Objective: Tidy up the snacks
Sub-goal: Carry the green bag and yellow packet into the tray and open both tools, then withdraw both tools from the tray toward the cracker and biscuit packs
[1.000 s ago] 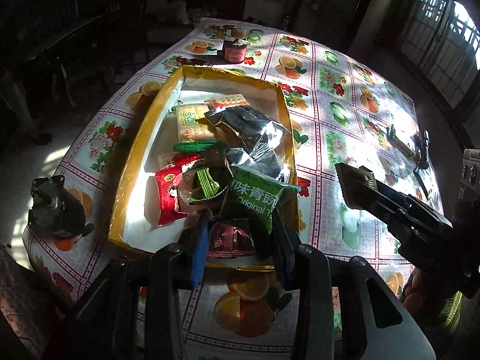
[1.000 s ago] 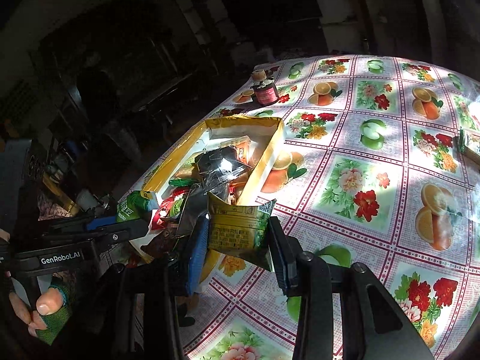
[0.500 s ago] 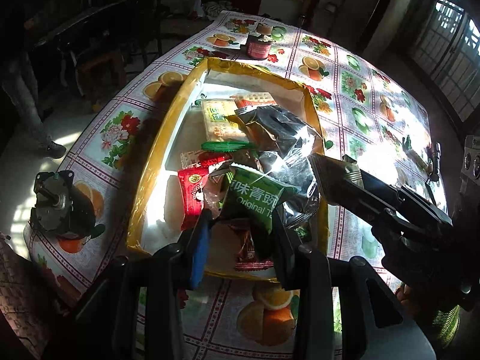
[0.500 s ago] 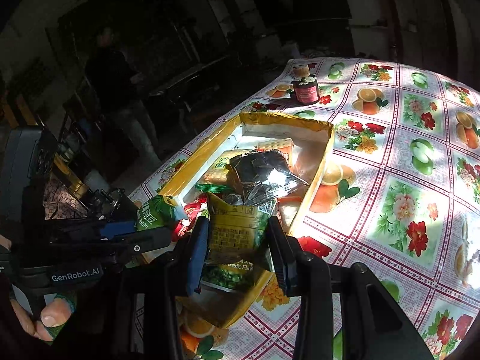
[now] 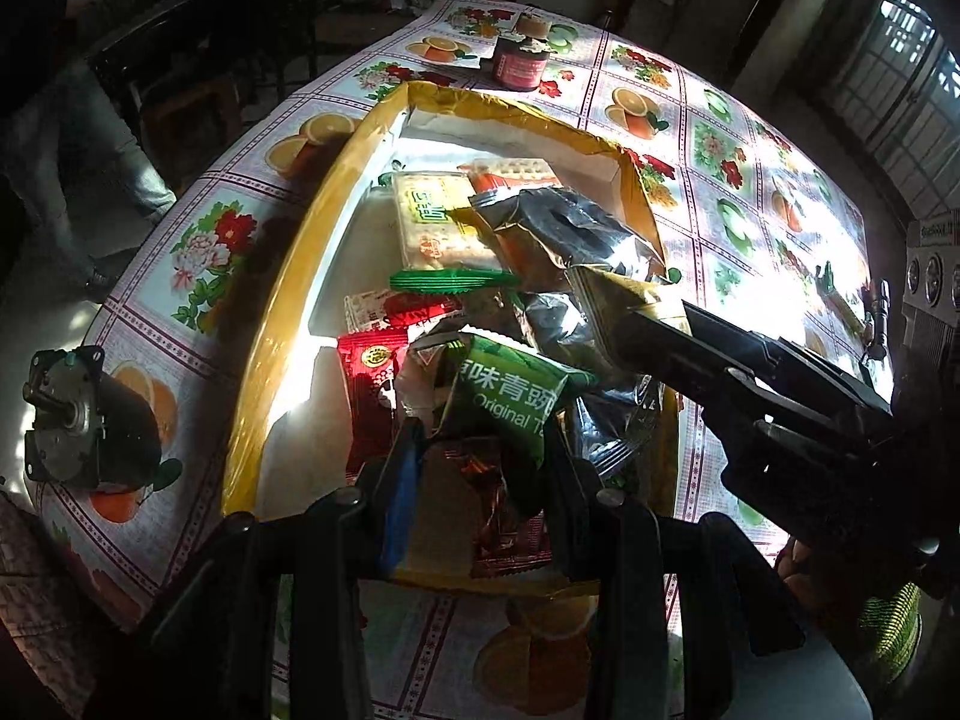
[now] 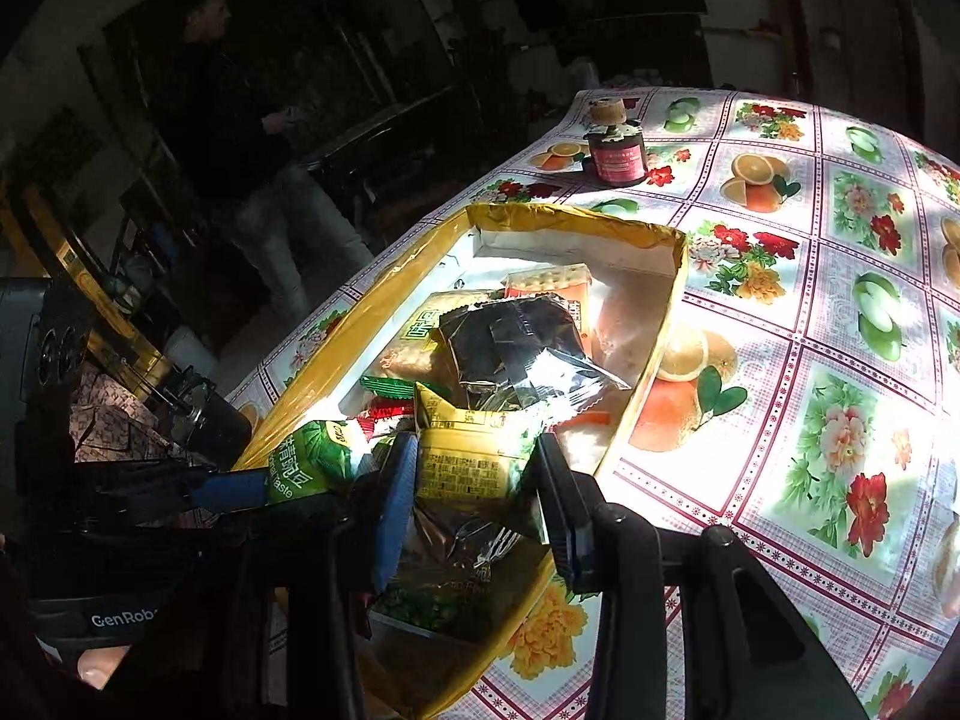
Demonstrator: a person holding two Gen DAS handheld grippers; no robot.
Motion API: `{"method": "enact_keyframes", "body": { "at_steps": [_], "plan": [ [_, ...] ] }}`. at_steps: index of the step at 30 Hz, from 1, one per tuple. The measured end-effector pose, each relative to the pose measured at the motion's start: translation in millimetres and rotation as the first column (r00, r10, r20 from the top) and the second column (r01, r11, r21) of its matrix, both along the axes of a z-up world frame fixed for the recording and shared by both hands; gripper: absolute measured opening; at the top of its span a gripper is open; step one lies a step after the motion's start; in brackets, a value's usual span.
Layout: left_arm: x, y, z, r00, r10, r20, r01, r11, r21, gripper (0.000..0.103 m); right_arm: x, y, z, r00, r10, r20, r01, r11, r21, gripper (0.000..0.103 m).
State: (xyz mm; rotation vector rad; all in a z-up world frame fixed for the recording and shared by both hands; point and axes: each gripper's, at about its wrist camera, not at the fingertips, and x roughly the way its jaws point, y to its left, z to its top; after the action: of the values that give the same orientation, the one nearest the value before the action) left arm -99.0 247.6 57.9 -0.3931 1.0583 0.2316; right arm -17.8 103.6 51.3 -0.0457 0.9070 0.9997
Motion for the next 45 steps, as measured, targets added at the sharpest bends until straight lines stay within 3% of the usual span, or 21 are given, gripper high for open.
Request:
{"method": "enact_keyframes", "body": {
  "at_steps": [7,17,32,34,40,42,45],
  "plan": [
    [7,-3,-9,0.999,-0.026,-0.031,0.025,0.999,-0.029,0.038,12,3,-3,1.0,-0.005,-0.008,0.005,1.0,-0.007,0.039],
    [9,-1,-29,0.996,-0.065,-0.062,0.052,0.981,-0.189,0.038,14,7,-2,1.0,0.019,0.001,-0.019,0.999,-0.037,0.039],
    [10,4,-31,0.995,-0.075,-0.06,0.058,0.966,-0.25,0.038,19,14,-1,0.999,0.035,0.005,-0.035,0.997,-0.062,0.04],
    [10,3,-31,0.995,-0.079,-0.062,0.061,0.967,-0.247,0.038,20,14,-1,1.0,0.026,-0.001,-0.026,0.998,-0.063,0.046],
    [8,4,-26,0.995,-0.082,-0.064,0.063,0.964,-0.258,0.048,22,4,1,0.999,-0.013,-0.03,0.012,0.998,-0.058,0.054],
    [5,5,-20,0.996,-0.076,-0.039,0.063,0.961,-0.269,0.068,22,-1,6,0.999,-0.021,-0.032,0.02,0.999,-0.046,0.056],
    [2,2,-7,0.998,-0.069,-0.003,0.066,0.964,-0.258,0.076,20,-14,14,0.999,-0.036,-0.032,0.036,0.999,-0.018,0.06]
  ]
}}
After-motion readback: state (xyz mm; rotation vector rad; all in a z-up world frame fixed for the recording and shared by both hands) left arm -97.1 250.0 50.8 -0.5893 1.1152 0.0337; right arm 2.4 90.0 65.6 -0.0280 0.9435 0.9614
